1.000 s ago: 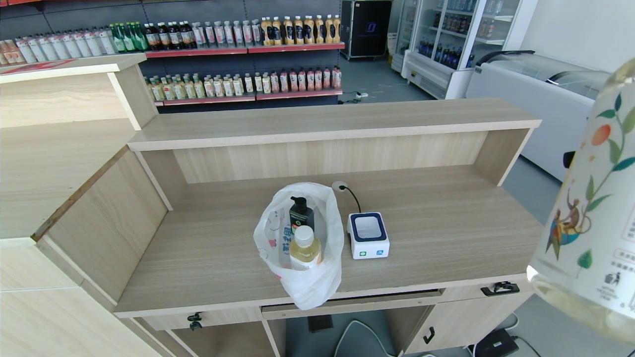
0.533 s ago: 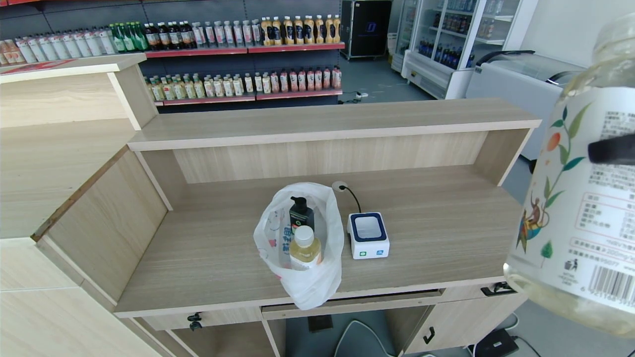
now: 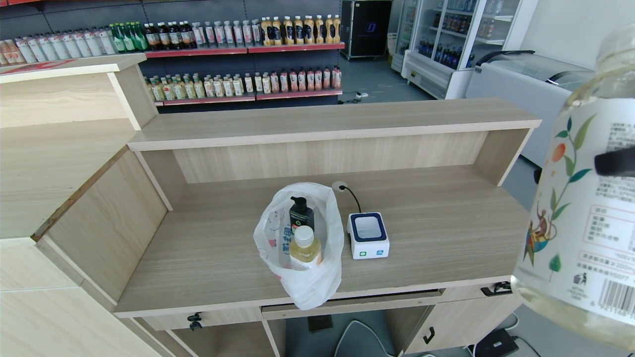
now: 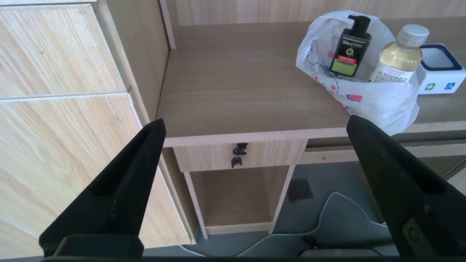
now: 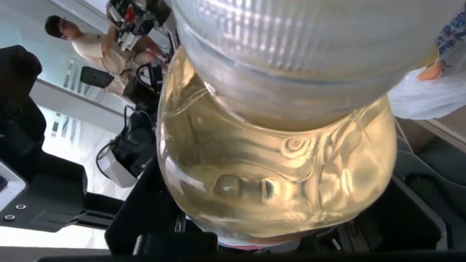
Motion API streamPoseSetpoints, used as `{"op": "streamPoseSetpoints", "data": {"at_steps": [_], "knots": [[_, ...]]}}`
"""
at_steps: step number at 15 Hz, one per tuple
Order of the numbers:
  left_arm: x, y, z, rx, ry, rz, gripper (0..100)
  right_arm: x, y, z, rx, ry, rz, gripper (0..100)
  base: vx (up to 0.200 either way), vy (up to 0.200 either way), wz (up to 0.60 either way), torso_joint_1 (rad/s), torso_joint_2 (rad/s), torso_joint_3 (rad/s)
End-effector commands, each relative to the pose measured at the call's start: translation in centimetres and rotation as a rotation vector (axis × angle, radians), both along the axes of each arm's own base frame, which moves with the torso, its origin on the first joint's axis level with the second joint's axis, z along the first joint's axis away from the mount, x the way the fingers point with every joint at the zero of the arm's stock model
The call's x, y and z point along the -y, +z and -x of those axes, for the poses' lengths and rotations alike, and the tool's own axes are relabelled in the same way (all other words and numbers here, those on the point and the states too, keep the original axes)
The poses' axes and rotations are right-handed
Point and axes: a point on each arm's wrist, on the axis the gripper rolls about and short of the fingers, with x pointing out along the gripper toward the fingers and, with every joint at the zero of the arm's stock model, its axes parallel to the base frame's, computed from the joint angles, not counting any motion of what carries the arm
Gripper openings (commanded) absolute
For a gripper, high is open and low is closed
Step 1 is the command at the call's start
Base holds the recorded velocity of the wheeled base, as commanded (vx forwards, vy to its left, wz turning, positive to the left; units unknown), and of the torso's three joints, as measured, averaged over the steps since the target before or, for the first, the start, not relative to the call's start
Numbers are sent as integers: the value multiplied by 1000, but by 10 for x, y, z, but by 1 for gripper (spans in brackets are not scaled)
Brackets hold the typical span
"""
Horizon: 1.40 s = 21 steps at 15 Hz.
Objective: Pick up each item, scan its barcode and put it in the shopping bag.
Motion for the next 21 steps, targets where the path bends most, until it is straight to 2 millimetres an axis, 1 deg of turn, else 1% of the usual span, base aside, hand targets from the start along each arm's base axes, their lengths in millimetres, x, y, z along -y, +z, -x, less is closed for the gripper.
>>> {"op": "streamPoseSetpoints", "data": {"at_steps": [1, 9, 11, 12, 14, 15, 16, 17, 19, 21], "knots": [[0, 0, 0, 0, 0, 0, 100, 1, 0, 2, 4, 2, -1, 0, 0, 0, 0, 0, 0, 0], [0, 0, 0, 0, 0, 0, 100, 2, 0, 7, 10, 0, -3, 0, 0, 0, 0, 0, 0, 0], [0, 0, 0, 0, 0, 0, 100, 2, -3, 5, 17, -4, 7, 0, 0, 0, 0, 0, 0, 0], [0, 0, 0, 0, 0, 0, 100, 2, -5, 1, 56, -25, 33, 0, 0, 0, 0, 0, 0, 0], [0, 0, 0, 0, 0, 0, 100, 5, -14, -14, 176, -101, 128, 0, 0, 0, 0, 0, 0, 0], [0, 0, 0, 0, 0, 0, 100, 10, -20, -26, 282, -130, 192, 0, 0, 0, 0, 0, 0, 0], [0, 0, 0, 0, 0, 0, 100, 21, -33, -46, 424, -167, 270, 0, 0, 0, 0, 0, 0, 0], [0, 0, 0, 0, 0, 0, 100, 29, -45, -63, 546, -191, 329, 0, 0, 0, 0, 0, 0, 0], [0, 0, 0, 0, 0, 0, 100, 53, -74, -100, 803, -259, 449, 0, 0, 0, 0, 0, 0, 0], [0, 0, 0, 0, 0, 0, 100, 66, -98, -131, 976, -287, 513, 0, 0, 0, 0, 0, 0, 0]]}}
